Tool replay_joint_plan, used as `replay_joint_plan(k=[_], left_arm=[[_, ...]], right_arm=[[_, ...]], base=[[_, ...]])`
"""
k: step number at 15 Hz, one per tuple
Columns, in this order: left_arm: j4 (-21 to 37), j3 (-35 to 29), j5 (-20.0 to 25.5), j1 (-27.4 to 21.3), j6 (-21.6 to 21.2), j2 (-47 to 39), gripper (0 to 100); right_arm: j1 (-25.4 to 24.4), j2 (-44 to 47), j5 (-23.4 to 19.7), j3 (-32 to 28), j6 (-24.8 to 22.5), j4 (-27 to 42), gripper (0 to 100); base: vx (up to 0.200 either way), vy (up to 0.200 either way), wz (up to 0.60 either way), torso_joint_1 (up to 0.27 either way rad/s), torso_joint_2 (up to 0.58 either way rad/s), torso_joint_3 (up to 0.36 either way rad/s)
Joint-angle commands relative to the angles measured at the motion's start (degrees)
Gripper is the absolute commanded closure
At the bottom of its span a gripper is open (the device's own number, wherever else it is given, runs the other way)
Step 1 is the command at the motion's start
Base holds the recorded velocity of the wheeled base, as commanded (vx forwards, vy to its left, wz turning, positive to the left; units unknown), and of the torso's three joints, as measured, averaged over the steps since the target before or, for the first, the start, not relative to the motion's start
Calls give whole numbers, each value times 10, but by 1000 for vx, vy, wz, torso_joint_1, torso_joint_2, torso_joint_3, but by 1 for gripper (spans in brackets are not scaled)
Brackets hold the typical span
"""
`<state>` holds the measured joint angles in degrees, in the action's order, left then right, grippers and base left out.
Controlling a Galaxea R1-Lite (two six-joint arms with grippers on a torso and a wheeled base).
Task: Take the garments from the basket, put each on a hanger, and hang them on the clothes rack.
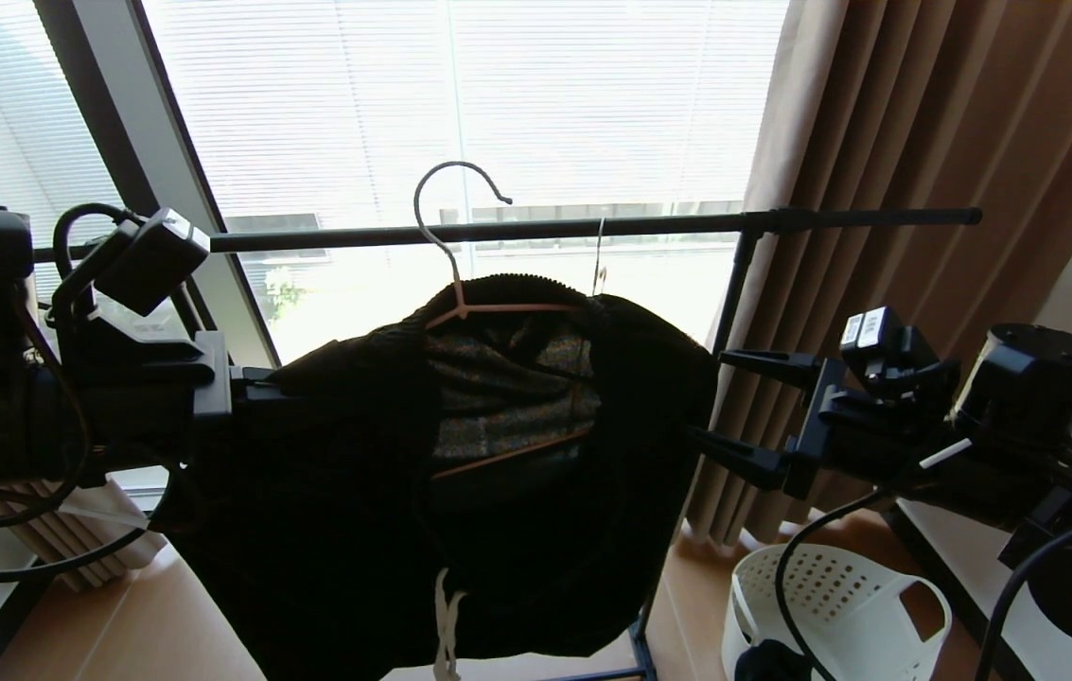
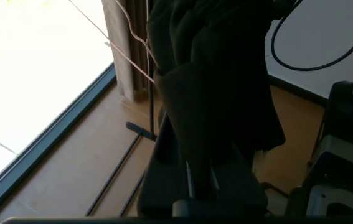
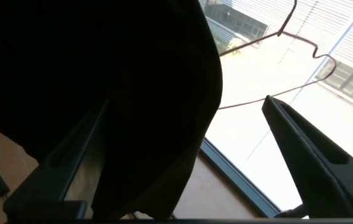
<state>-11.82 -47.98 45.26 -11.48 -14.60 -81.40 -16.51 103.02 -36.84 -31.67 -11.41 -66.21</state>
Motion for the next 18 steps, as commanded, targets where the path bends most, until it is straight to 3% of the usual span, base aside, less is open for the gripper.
replay_joint_plan(k=[1, 7, 8, 18], left_arm=[[0, -2, -1, -3, 1, 3, 100], [0, 0, -1, -3, 2, 12, 100], [0, 0, 0, -3, 2, 12, 100], [0, 3, -1, 11, 2, 13, 100]], right_arm=[[0, 12, 0, 0, 0, -2, 0], [1, 26, 0, -1, -1, -1, 0], [1, 26, 0, -1, 0, 0, 100], [31, 21, 0, -15, 7, 0, 100]], base=[[0, 0, 0, 0, 0, 0], [0, 0, 0, 0, 0, 0], [0, 0, 0, 0, 0, 0], [0, 0, 0, 0, 0, 0]])
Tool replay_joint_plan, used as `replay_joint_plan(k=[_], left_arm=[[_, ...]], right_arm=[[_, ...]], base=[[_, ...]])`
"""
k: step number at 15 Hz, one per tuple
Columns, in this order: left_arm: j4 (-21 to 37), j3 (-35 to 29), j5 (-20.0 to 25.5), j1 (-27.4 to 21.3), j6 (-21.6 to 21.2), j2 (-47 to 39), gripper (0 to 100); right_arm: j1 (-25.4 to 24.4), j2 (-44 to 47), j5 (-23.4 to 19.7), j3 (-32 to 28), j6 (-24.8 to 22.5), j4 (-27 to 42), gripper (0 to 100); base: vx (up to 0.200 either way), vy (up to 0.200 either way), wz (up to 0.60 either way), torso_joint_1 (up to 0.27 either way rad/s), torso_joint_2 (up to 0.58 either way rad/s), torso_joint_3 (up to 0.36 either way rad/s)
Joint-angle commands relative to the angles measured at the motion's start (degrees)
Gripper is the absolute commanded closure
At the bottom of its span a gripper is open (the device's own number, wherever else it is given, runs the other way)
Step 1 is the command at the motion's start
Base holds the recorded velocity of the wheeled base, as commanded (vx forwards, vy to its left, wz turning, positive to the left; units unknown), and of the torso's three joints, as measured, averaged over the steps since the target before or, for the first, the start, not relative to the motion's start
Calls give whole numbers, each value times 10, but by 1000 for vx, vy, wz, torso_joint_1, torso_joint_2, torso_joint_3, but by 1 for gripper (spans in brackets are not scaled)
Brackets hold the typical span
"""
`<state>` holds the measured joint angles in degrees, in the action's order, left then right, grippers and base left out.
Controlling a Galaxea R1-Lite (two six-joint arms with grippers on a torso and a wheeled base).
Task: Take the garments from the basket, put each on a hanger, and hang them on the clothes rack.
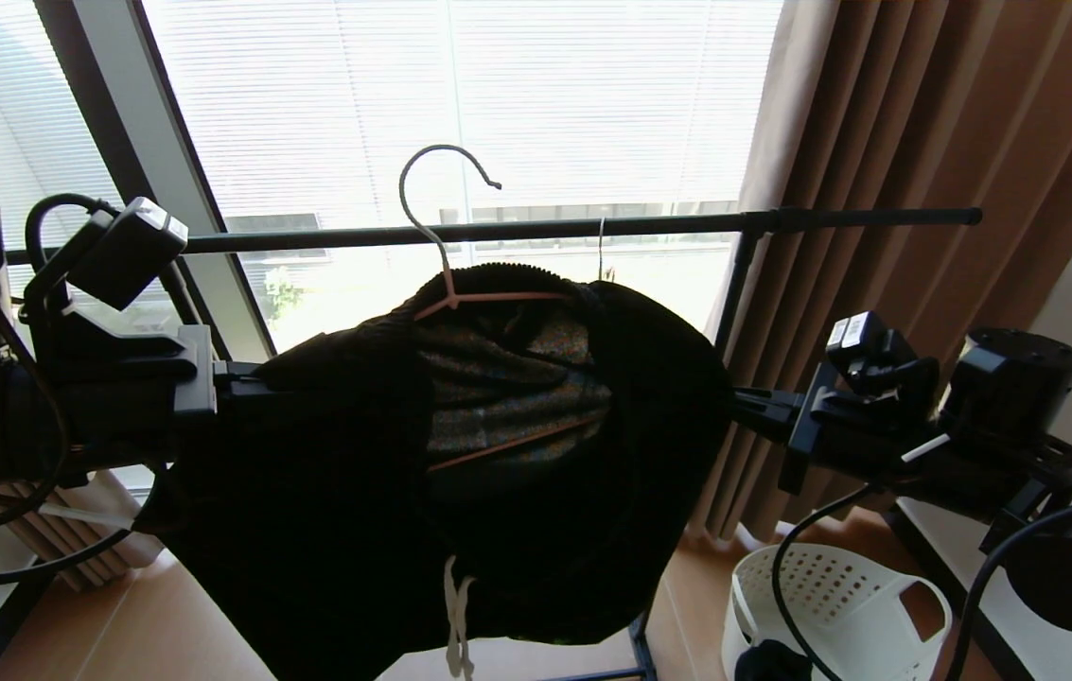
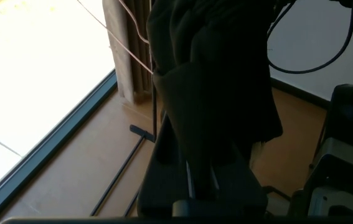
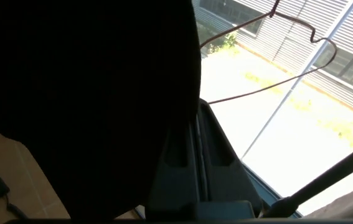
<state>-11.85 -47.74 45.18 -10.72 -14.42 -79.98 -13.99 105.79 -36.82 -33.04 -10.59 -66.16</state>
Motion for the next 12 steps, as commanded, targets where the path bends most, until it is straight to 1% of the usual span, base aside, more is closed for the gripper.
replay_joint_plan(k=[1, 6, 10, 12], left_arm=[[1, 4, 0, 9, -1, -1, 100], [0, 18, 0, 9, -4, 5, 100], [0, 27, 0, 9, -9, 8, 100], [0, 32, 0, 10, -18, 6, 100]], right_arm=[[12, -17, 0, -3, 13, -2, 100], [40, -26, 0, -22, 49, -3, 100], [48, -26, 0, -38, 89, -3, 100], [50, -26, 0, -42, 100, -3, 100]], base=[[0, 0, 0, 0, 0, 0], [0, 0, 0, 0, 0, 0], [0, 0, 0, 0, 0, 0], [0, 0, 0, 0, 0, 0]])
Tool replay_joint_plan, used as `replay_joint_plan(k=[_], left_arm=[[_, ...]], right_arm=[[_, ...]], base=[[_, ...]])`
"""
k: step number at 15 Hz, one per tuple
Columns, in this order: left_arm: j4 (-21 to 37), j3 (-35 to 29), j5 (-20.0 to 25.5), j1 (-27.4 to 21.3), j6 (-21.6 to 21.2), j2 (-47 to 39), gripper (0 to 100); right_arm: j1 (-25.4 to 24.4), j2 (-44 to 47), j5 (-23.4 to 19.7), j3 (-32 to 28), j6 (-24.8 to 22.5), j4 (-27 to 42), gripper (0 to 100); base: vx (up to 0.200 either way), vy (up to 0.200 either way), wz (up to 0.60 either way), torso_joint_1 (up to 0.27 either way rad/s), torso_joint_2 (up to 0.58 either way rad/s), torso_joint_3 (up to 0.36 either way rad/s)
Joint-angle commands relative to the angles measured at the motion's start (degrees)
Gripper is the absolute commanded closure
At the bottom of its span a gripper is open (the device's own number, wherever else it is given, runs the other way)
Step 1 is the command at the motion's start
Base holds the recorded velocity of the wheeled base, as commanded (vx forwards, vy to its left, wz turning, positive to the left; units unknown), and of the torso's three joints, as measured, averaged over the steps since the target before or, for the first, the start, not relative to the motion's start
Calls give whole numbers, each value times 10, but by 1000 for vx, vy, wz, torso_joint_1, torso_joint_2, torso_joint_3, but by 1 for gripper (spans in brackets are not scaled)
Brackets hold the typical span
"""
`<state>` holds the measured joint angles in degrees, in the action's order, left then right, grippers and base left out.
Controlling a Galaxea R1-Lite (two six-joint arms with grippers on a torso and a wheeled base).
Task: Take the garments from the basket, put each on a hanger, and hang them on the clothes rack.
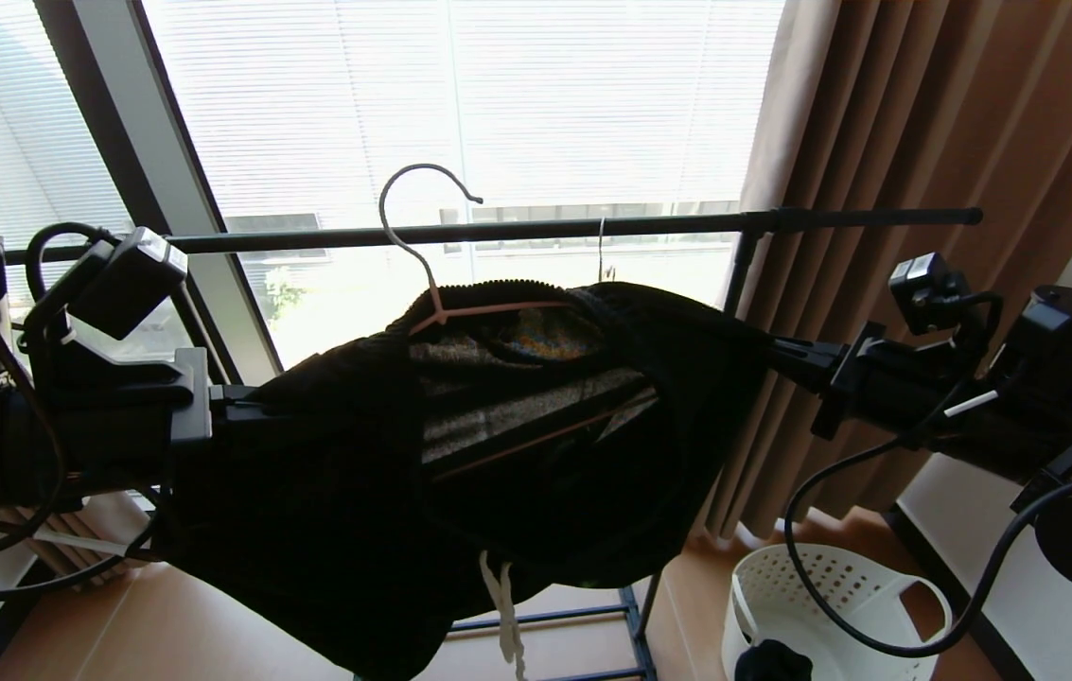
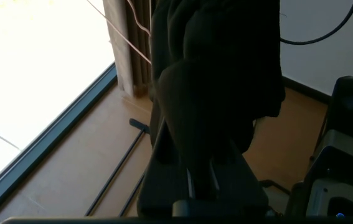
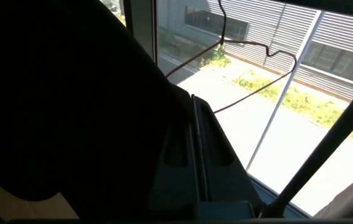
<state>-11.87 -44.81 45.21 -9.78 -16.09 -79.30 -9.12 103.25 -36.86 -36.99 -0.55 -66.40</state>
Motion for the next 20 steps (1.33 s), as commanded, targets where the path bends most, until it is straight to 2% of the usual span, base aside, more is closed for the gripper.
replay_joint_plan(k=[1, 4, 9, 12, 15, 16, 18, 19, 20], left_arm=[[0, 3, 0, 3, -1, -1, 100], [0, 7, 0, -1, -2, 0, 100], [-1, 3, 0, -1, -1, 3, 100], [0, -16, -1, -1, 12, 0, 100], [0, -16, -2, -2, 16, 1, 100], [0, -15, -3, -2, 16, 0, 100], [0, -16, -3, -2, 17, 0, 100], [0, -18, -3, -2, 17, 0, 100], [0, -20, -4, -2, 20, 0, 100]], right_arm=[[2, -2, 0, -3, 5, 0, 100], [-4, -11, 0, 1, 23, 0, 100], [-6, -10, 0, 2, 21, 3, 100], [-19, -9, 1, 29, -42, 4, 100], [-25, -9, 1, 33, -46, 4, 100], [-25, -9, 1, 34, -46, 4, 0], [-25, -9, 1, 40, -56, 3, 0], [-25, -8, 1, 46, -79, 3, 0], [-26, -7, 0, 57, -125, 3, 0]], base=[[0, 0, 0, 0, 0, 0], [0, 0, 0, 0, 0, 0], [0, 0, 0, 0, 0, 0], [0, 0, 0, 0, 0, 0], [0, 0, 0, 0, 0, 0], [0, 0, 0, 0, 0, 0], [0, 0, 0, 0, 0, 0], [0, 0, 0, 0, 0, 0], [0, 0, 0, 0, 0, 0]])
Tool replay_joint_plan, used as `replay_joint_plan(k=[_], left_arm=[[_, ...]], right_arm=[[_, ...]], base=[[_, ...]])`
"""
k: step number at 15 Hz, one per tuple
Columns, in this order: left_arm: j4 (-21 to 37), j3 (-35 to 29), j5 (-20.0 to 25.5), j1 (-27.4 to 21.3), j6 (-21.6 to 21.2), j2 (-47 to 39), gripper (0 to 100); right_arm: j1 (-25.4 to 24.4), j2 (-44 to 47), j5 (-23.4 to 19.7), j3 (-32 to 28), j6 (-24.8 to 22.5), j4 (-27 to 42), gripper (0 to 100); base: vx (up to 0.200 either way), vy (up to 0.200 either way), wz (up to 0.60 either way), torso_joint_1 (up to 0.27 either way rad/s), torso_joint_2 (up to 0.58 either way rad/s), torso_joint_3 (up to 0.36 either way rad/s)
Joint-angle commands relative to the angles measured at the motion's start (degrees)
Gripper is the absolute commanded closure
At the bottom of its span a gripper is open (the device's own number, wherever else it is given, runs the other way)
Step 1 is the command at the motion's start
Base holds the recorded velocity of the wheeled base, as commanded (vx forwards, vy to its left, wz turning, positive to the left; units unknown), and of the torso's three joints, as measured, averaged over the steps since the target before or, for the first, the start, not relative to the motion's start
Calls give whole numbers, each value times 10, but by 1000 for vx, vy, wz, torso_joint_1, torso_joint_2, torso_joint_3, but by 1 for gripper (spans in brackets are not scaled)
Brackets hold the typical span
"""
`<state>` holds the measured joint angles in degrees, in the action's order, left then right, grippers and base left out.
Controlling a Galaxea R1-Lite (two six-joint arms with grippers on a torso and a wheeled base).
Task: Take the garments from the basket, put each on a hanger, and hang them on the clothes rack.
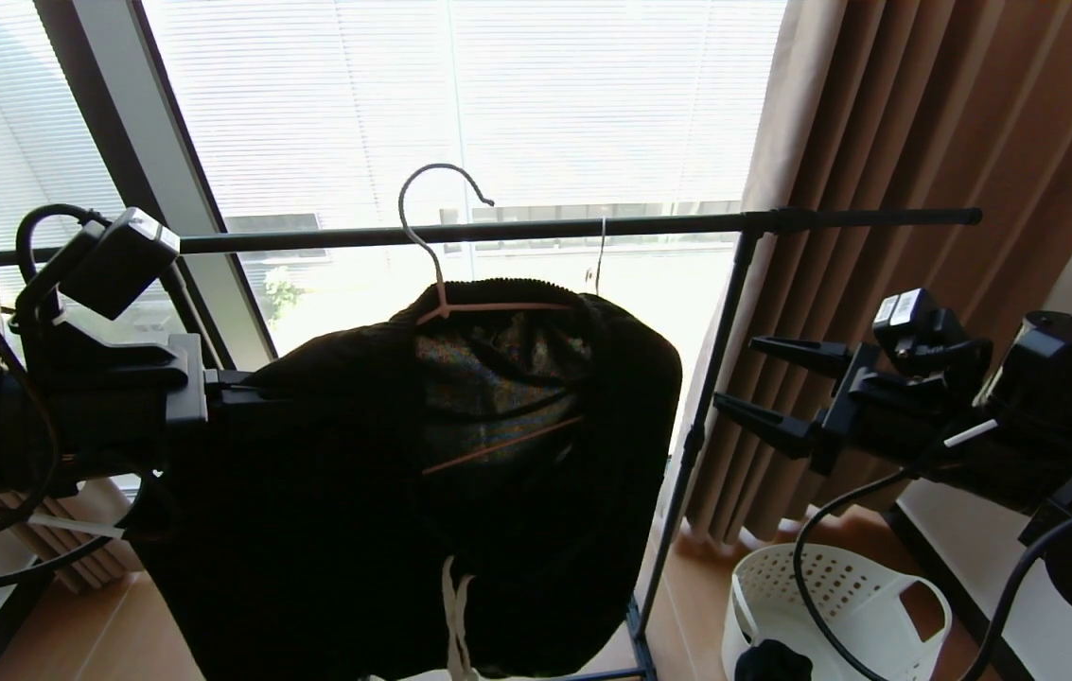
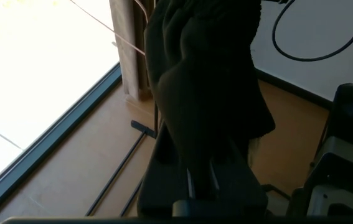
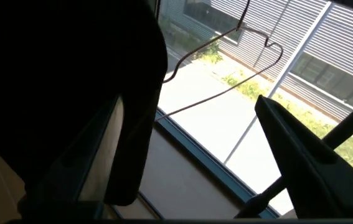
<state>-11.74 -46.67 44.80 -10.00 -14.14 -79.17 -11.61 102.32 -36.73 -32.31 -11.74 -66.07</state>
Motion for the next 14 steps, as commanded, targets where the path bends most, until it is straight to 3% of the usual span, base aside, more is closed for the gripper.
replay_joint_plan(k=[1, 5, 10, 12, 14], left_arm=[[-1, -2, -5, -1, 8, -1, 100], [-1, 0, -46, -26, 25, -1, 100], [-2, 15, -51, -31, 25, 2, 100], [-3, 15, -51, -36, 25, 2, 100], [-7, 14, -51, -39, 25, 2, 100]], right_arm=[[-8, -1, -1, 16, -21, 0, 0], [-64, -24, 11, 22, -12, 8, 0], [-140, -77, 87, 22, 36, 40, 0], [-197, -83, 161, 13, 41, 72, 0], [-217, -81, 185, 8, 43, 74, 0]], base=[[0, 0, 0, 0, 0, 0], [0, 0, 0, 0, 0, 0], [0, 0, 0, 0, 0, 0], [0, 0, 0, 0, 0, 0], [0, 0, 0, 0, 0, 0]])
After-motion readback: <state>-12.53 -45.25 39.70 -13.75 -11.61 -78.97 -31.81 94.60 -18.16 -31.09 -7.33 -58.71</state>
